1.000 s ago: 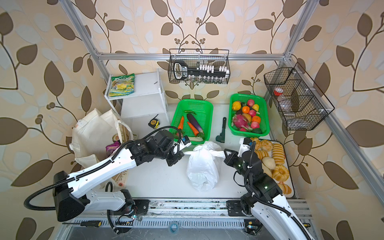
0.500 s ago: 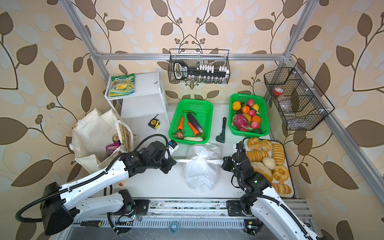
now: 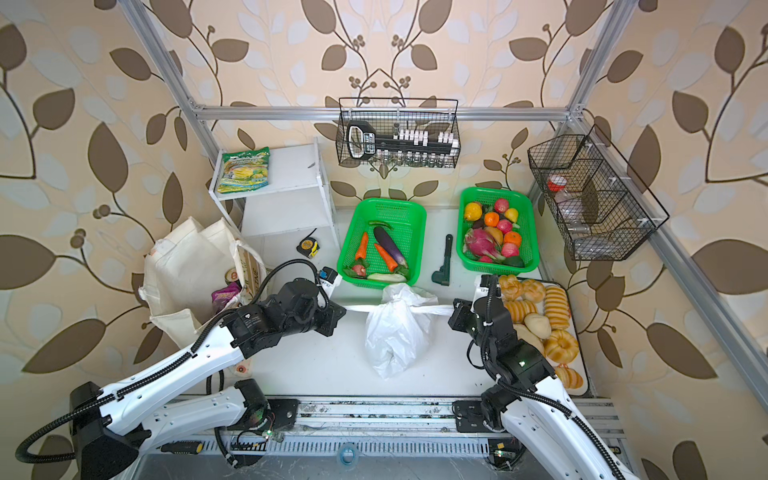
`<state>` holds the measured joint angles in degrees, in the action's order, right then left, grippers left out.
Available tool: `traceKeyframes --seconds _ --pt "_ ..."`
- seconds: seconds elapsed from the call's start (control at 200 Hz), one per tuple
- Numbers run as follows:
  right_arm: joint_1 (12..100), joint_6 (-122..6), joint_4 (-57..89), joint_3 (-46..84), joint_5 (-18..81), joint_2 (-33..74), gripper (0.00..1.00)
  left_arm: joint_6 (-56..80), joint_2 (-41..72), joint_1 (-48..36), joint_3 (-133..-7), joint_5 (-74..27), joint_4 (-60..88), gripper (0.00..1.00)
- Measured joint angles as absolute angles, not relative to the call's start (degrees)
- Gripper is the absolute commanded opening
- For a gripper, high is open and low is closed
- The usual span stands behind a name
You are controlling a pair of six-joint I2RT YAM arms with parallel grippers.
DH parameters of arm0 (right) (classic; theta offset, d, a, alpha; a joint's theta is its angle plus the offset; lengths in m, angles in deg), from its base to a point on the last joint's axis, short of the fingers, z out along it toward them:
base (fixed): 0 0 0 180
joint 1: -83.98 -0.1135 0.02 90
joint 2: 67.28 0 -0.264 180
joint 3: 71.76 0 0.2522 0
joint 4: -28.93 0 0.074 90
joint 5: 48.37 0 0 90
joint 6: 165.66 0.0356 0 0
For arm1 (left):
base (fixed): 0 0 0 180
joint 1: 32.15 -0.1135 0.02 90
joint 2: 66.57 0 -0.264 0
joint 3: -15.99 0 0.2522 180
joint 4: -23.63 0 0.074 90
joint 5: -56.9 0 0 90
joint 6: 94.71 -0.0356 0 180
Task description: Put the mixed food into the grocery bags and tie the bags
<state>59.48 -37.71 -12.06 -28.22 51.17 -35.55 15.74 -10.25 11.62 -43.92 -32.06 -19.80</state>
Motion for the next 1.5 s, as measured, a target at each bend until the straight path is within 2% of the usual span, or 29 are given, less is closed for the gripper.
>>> traceKeyframes --seconds 0.34,0.4,0.425,0.515,0.565,0.635,0.865,0.965,0.99,1.04,1.26,1.5 --pt "59.79 -35.66 -12.15 -29.59 49.55 -36.19 0.01 17.66 -9.62 11.62 -43.18 -32.83 -21.2 0.0" --pt "59.92 -36.57 -11.75 -29.49 49.18 -38.28 0.19 16.59 -9.84 11.6 -43.42 -32.85 -20.98 0.35" --pt "60.1 -37.32 -11.69 -29.49 49.59 -39.22 0.27 16.59 -9.97 11.51 -43.59 -33.68 -21.6 0.44" --pt "62.0 -39.87 -11.36 -29.49 49.99 -43.38 0.51 15.02 -11.13 9.19 -43.77 -35.25 -24.33 0.57" --pt "62.13 -39.52 -11.12 -29.51 50.01 -45.15 0.57 13.53 -11.58 8.38 -44.33 -35.89 -25.22 0.63" --pt "62.15 -39.57 -11.34 -29.49 50.45 -46.87 0.63 12.29 -12.0 8.27 -45.82 -35.98 -25.44 0.67" --pt "62.15 -39.52 -13.44 -26.69 56.61 -51.18 0.67 7.22 -9.66 8.34 -53.82 -28.44 -22.23 0.73" --pt "62.15 -39.72 -13.74 -24.83 58.58 -50.9 0.67 4.68 -3.85 10.37 -58.78 -24.7 -21.42 0.83" --pt "62.15 -39.72 -13.79 -24.57 58.82 -50.66 0.67 3.92 -1.95 11.64 -60.14 -24.3 -21.42 0.92" --pt "62.15 -39.72 -13.76 -24.35 59.17 -50.07 0.67 2.06 1.64 14.74 -62.3 -24.72 -21.53 0.99" --pt "62.24 -39.22 -15.07 -24.37 58.58 -46.83 0.67 -4.17 17.51 26.04 -70.76 -28.83 -24.68 0.99" --pt "62.24 -39.06 -15.29 -24.39 58.4 -46.85 0.67 -6.6 26.36 27.46 -75.17 -32.09 -27.82 0.99"
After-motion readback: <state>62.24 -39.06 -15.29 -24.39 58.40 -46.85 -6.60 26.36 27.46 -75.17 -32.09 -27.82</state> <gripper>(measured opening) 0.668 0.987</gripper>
